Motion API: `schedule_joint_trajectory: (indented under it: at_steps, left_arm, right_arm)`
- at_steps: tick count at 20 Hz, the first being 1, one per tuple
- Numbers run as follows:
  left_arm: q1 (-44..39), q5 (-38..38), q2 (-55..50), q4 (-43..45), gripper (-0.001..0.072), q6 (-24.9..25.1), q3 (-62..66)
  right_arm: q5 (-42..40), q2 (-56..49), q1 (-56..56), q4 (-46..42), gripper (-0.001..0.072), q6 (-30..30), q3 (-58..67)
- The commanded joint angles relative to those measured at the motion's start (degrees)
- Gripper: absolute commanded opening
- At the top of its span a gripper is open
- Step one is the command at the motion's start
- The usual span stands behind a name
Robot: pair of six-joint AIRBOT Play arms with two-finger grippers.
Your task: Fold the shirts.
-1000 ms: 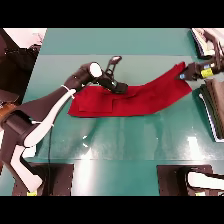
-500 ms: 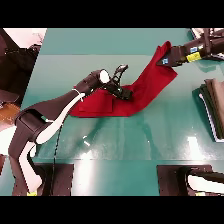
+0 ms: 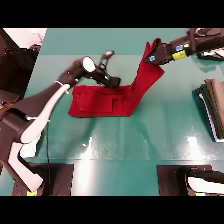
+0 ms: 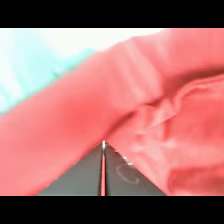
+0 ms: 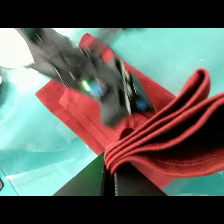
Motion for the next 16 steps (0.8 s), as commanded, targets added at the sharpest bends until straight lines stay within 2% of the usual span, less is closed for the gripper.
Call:
schedule_joint_trajectory:
  at_steps: [1, 3, 6, 7, 9, 10, 11, 12, 13, 16]
  left_arm:
    - [6.91, -2.95, 6.43, 4.61, 0.0027, 0.42, 0.04]
    - [11.39, -5.84, 10.64, 7.54, 0.0028, 2.05, 0.04]
    - [17.57, -10.54, 16.94, 13.33, 0.0028, 3.19, 0.04]
    - [19.23, -11.41, 18.73, 14.67, 0.0028, 3.19, 0.04]
    - [22.29, -11.76, 21.79, 14.95, 0.0028, 3.15, 0.07]
    - [23.39, -11.72, 23.12, 14.95, 0.0028, 3.15, 0.04]
    - [24.30, -11.74, 24.15, 14.93, 0.0028, 3.15, 0.04]
    - [24.83, -11.80, 24.94, 14.95, 0.0028, 3.13, 0.07]
    - [25.05, -11.93, 25.59, 14.95, 0.0028, 3.15, 0.11]
    - [25.03, -12.70, 26.40, 14.40, 0.0028, 3.15, 0.15]
  right_arm:
    - [-2.69, -3.78, 4.68, 0.20, 0.0019, -2.62, 0.07]
    - [-5.70, -7.82, 8.33, 4.35, 0.0018, -5.84, 0.07]
    - [-13.73, -15.54, 13.90, 18.62, 0.0019, -14.75, 0.09]
    - [-17.25, -18.53, 16.04, 21.09, 0.0019, -17.00, 0.74]
    - [-20.85, -25.70, 20.13, 20.98, 0.0020, -17.16, 6.56]
    - [-21.57, -29.53, 21.99, 20.94, 0.0083, -17.42, 10.75]
    - [-22.14, -32.81, 23.43, 21.00, 0.0264, -17.46, 14.82]
    - [-22.73, -35.32, 24.44, 21.14, 0.0407, -17.44, 17.88]
    - [-23.02, -36.13, 24.65, 21.20, 0.0464, -17.42, 18.69]
    - [-21.46, -31.50, 22.40, 19.98, 0.0464, -17.42, 11.74]
